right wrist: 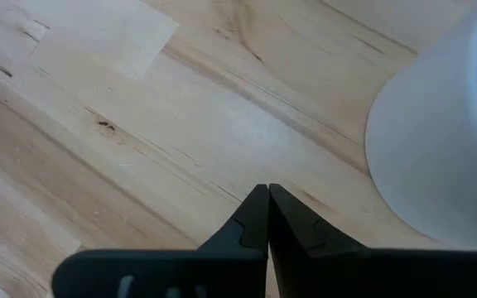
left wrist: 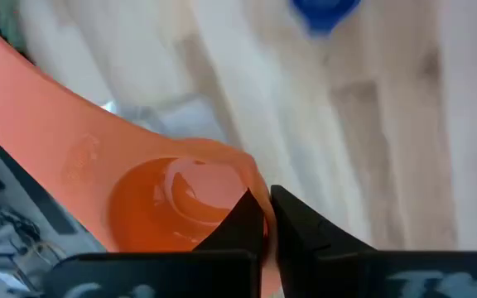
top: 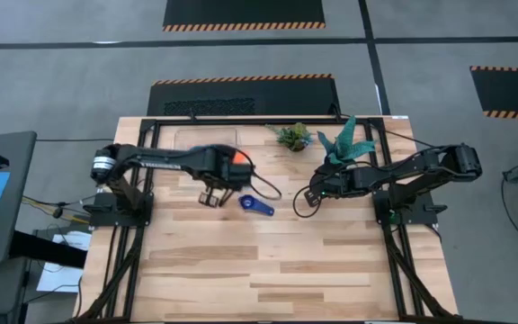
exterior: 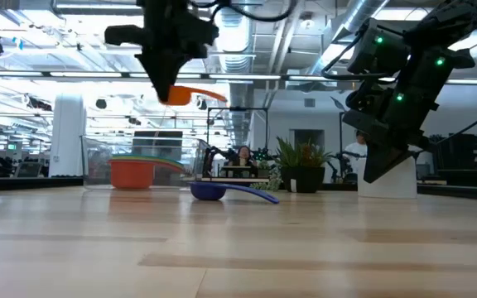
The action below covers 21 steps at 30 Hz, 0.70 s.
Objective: Nest measuring cups in basket
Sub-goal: Stack the orange measuring cup on top of the light blue measuring cup in the transparent bin
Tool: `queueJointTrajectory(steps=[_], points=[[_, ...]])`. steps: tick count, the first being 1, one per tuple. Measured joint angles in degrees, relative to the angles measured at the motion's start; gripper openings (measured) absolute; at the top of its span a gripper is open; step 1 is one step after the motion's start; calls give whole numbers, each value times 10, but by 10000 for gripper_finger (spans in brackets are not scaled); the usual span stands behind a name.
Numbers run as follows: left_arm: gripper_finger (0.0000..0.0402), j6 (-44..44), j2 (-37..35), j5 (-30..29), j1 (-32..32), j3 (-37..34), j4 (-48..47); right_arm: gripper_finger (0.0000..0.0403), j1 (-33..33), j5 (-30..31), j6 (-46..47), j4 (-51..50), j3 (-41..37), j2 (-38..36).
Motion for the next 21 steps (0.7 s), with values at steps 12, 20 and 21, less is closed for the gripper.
queueJointTrajectory(steps=[12,20,21], points=[[0,172,-81,-53,161,-158,51,26,0,0,1,3,-30,0],[0,300,-82,-51,218,-192,64,20,0,0,20,5,-33,0],[0,316,-82,-50,221,-196,69,19,0,0,20,5,-33,0]])
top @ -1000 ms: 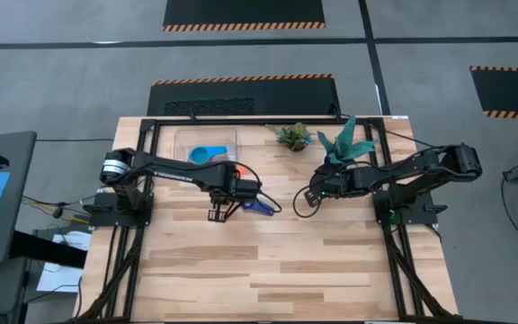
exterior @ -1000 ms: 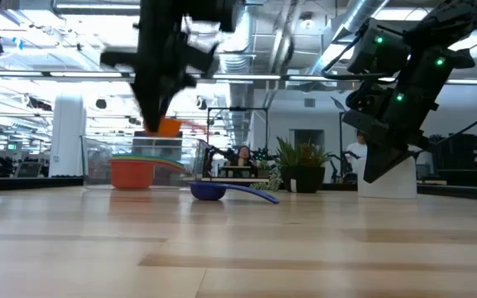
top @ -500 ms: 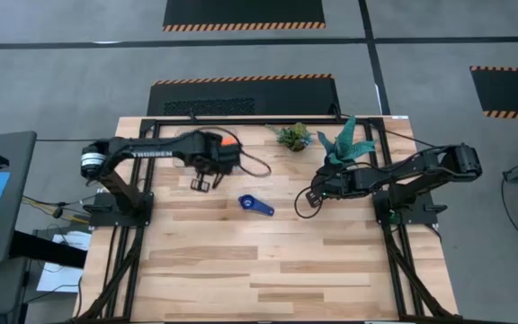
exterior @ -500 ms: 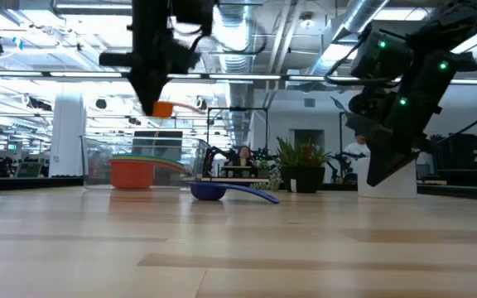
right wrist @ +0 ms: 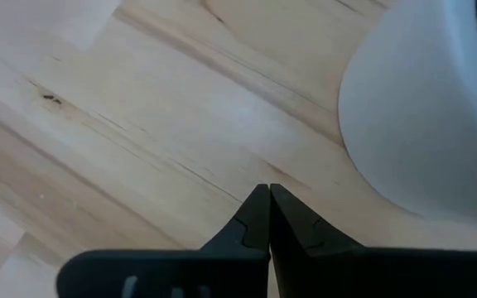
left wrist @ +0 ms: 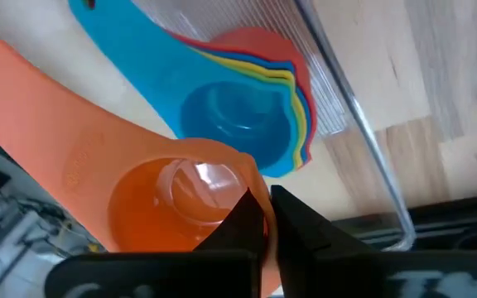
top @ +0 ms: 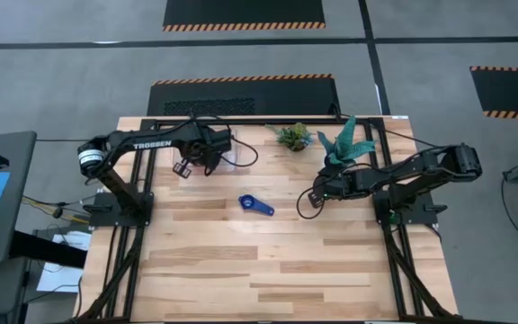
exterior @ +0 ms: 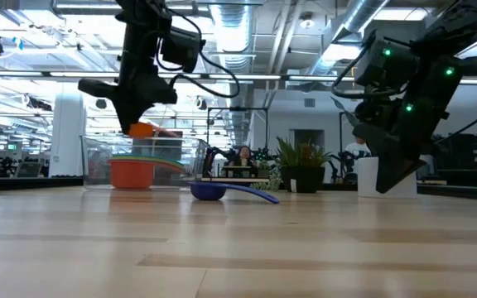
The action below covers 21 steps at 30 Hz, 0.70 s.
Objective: Nest measuring cups in basket
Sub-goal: Stack the orange measuring cup on top of the light blue measuring cup in the transparent bin
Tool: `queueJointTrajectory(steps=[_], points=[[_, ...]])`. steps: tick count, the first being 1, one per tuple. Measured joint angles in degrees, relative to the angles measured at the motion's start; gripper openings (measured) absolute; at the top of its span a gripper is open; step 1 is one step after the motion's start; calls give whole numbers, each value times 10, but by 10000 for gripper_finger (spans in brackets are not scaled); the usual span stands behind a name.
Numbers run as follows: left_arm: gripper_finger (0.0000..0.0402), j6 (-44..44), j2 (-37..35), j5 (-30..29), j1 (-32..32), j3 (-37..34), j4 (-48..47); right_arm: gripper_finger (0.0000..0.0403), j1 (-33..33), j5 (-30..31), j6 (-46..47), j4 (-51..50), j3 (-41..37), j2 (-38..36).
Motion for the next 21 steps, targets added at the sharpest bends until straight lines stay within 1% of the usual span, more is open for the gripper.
queueJointTrajectory(steps=[3,7,9,12,15,21], points=[[0,35,0,1,6,-14,22,19,0,0,-2,0,0,0],[0,65,0,15,9,-43,34,24,0,0,-3,0,0,0],[0,74,0,12,9,-57,39,25,0,0,-3,0,0,0],[0,70,0,12,9,-68,50,26,0,1,-4,0,0,0],[1,47,0,12,9,-69,73,26,0,2,-4,0,0,0],[16,37,0,28,9,-69,83,26,0,2,-4,0,0,0]])
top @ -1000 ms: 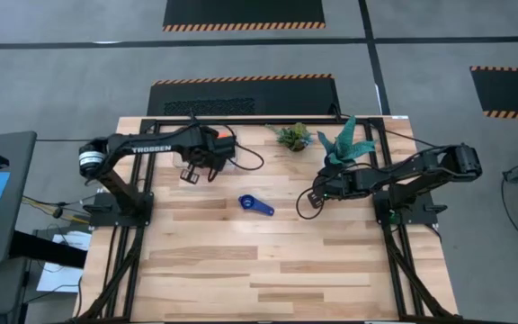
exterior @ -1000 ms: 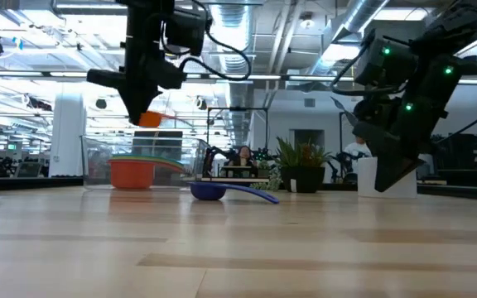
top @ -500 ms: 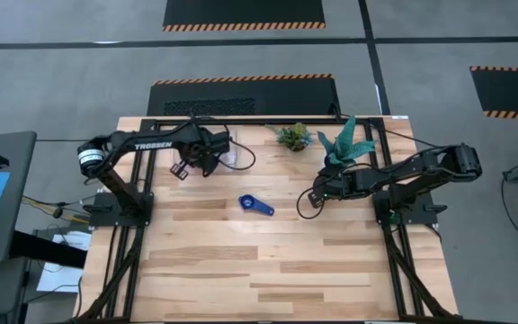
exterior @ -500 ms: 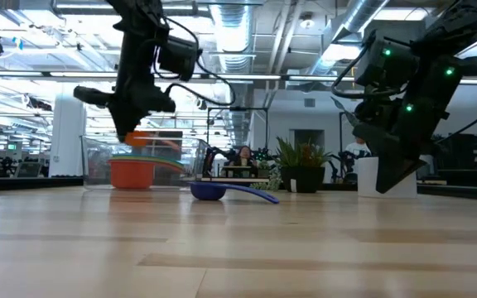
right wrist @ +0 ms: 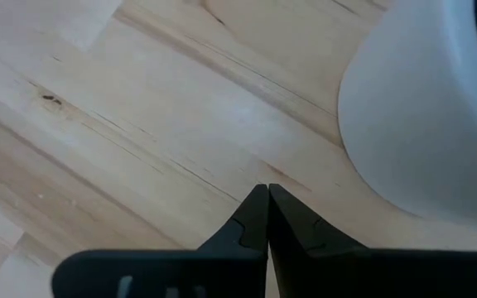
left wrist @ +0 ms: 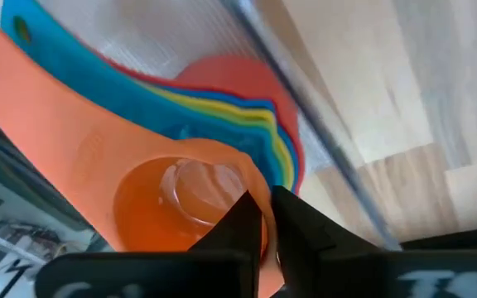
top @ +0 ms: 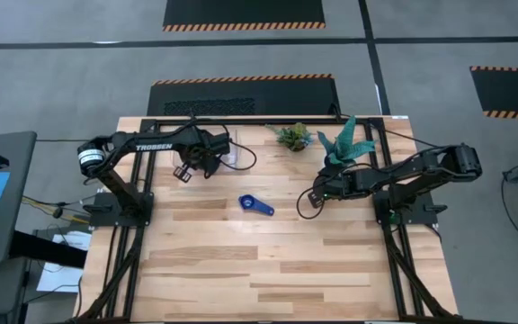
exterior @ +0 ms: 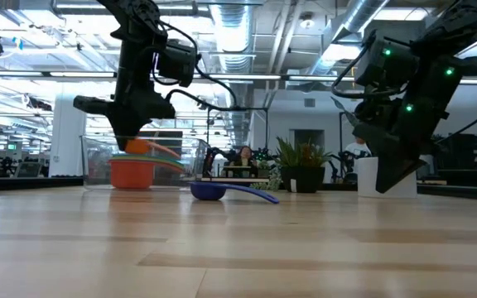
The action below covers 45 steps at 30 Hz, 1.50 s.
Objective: Nest measuring cups in basket
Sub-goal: Stack the orange measuring cup on top of the light blue measuring cup in the transparent bin, then stack the dark blue measuring cup on top of the orange measuring cup into the white transparent bin
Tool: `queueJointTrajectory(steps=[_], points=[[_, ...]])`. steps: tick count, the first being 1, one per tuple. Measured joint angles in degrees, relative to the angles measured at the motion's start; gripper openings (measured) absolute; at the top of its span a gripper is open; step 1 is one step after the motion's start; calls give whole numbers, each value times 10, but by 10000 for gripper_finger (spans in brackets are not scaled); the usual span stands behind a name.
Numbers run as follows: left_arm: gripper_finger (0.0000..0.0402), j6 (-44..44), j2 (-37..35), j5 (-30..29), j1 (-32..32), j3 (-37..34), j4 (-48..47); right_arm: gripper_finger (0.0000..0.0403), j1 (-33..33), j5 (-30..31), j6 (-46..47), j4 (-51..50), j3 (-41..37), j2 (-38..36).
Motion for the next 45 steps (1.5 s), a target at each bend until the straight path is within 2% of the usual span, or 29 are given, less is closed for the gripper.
queueJointTrajectory(steps=[6,16,23,30,34,38,40,42,45], points=[[21,11,0,23,0,0,1,27,0,0,0,0,0,0],[23,22,0,12,0,0,-2,27,0,0,0,0,0,0],[26,-36,0,6,0,0,-10,27,0,0,0,0,0,0],[69,-81,0,18,0,0,-13,27,0,0,0,0,0,0],[101,-95,0,-5,0,0,-17,27,0,0,0,0,0,0],[121,-160,1,-82,-2,6,-58,27,0,0,0,0,0,0],[125,-203,1,-92,-4,28,-92,27,0,0,0,0,0,0],[126,-269,0,-76,-10,64,-123,27,0,9,0,0,0,0],[126,-415,-6,0,-26,129,-172,27,0,35,6,1,0,0]])
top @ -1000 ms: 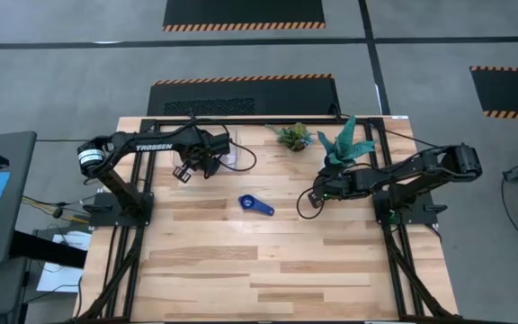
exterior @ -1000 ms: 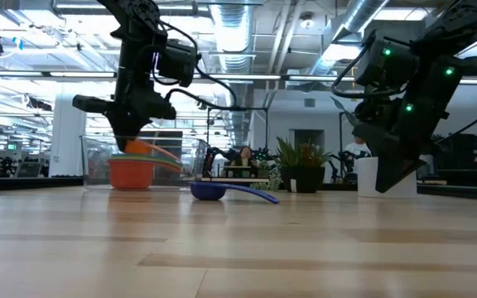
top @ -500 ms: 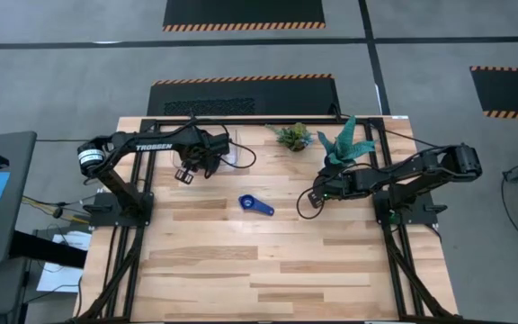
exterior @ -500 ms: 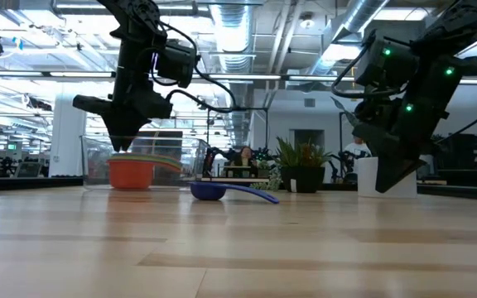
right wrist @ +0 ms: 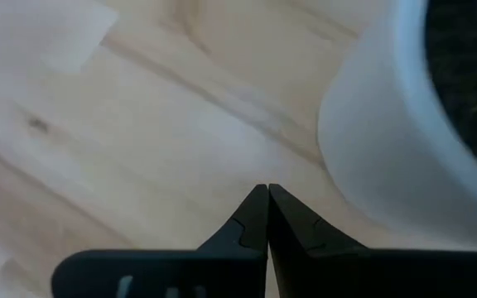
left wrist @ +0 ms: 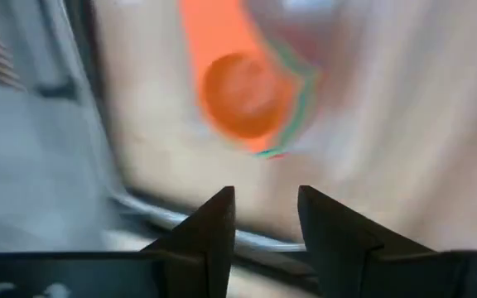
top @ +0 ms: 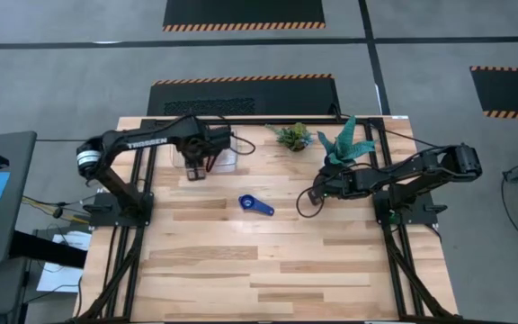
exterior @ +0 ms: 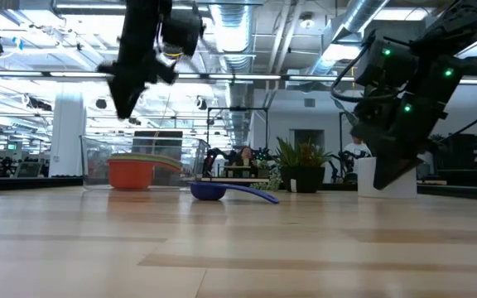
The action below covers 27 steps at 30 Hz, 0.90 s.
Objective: Nest measuring cups in basket
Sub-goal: Stack the dark blue measuring cup on top of the orange measuring cup into the white transparent bin
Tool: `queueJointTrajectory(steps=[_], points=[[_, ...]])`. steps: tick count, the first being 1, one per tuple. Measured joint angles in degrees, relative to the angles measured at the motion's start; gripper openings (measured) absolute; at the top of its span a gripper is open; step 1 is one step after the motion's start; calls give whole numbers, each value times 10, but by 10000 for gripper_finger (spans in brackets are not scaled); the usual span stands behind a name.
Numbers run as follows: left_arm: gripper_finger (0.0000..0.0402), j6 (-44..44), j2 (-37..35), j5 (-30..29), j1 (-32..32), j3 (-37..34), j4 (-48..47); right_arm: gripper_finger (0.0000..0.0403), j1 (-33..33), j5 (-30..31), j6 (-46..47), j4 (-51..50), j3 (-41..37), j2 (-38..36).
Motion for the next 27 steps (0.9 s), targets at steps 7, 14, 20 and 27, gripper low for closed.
queueJointTrajectory(steps=[7,14,20,27], points=[[126,-229,-45,206,-60,38,44,27,0,26,-2,43,0,0],[126,-107,-32,221,-164,-42,287,27,5,23,-31,65,0,0],[126,31,32,167,-203,-51,332,27,14,-6,-31,55,0,0],[126,137,135,158,-206,-49,337,27,36,-6,-30,51,0,0]])
